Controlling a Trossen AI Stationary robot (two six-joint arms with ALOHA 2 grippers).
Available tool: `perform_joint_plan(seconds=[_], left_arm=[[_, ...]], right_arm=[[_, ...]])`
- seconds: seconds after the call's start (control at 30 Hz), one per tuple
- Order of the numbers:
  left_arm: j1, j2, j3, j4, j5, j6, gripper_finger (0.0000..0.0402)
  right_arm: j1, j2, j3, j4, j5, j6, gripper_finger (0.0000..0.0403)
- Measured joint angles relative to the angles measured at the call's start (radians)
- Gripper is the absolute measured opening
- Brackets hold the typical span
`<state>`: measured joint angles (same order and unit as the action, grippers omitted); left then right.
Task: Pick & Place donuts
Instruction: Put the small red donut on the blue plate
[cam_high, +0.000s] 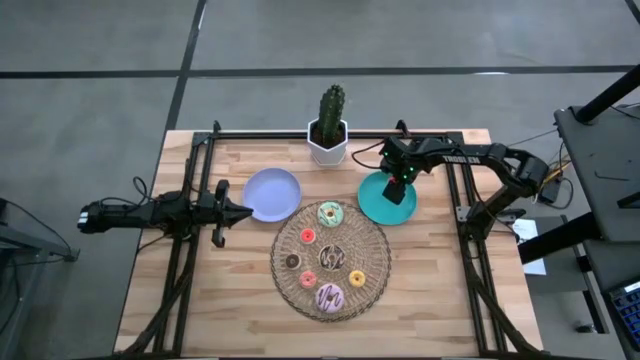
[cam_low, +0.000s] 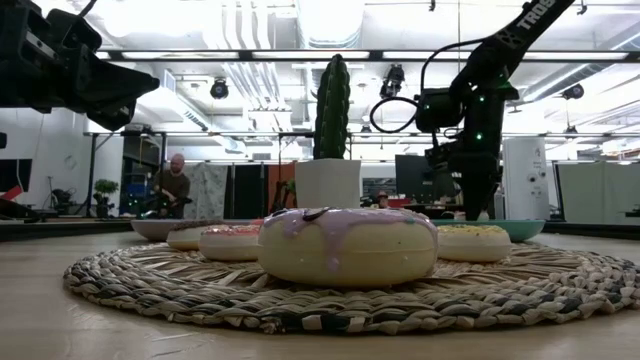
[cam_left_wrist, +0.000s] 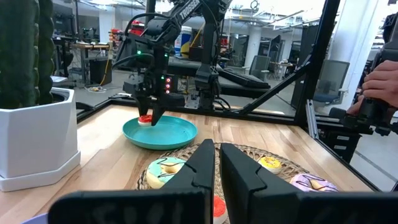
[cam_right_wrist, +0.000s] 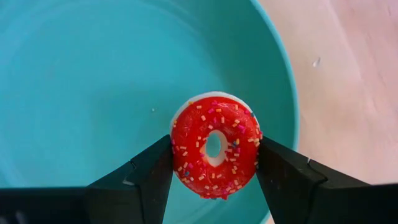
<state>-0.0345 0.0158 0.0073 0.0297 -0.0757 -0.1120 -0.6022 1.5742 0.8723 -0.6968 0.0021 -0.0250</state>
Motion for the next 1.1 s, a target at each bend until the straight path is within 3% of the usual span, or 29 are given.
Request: perform_joint_plan(seconds=[0.33,0.8,1.1], left_arm=[[0.000,0.000,0.000,0.000,0.000,0.000,0.0000],[0.000,0.000,0.000,0.000,0.000,0.000,0.0000],[0.000,0.000,0.000,0.000,0.000,0.000,0.0000]], right_arm=[[0.001,-0.007,-0.002,-0.004,0.000,0.007,0.0203],[0.042,-0.162,-0.078,-0.056,-0.001,0.046,0.0203],[0.071,-0.199,-0.136,-0.060,-0.002,0.071,0.0203]])
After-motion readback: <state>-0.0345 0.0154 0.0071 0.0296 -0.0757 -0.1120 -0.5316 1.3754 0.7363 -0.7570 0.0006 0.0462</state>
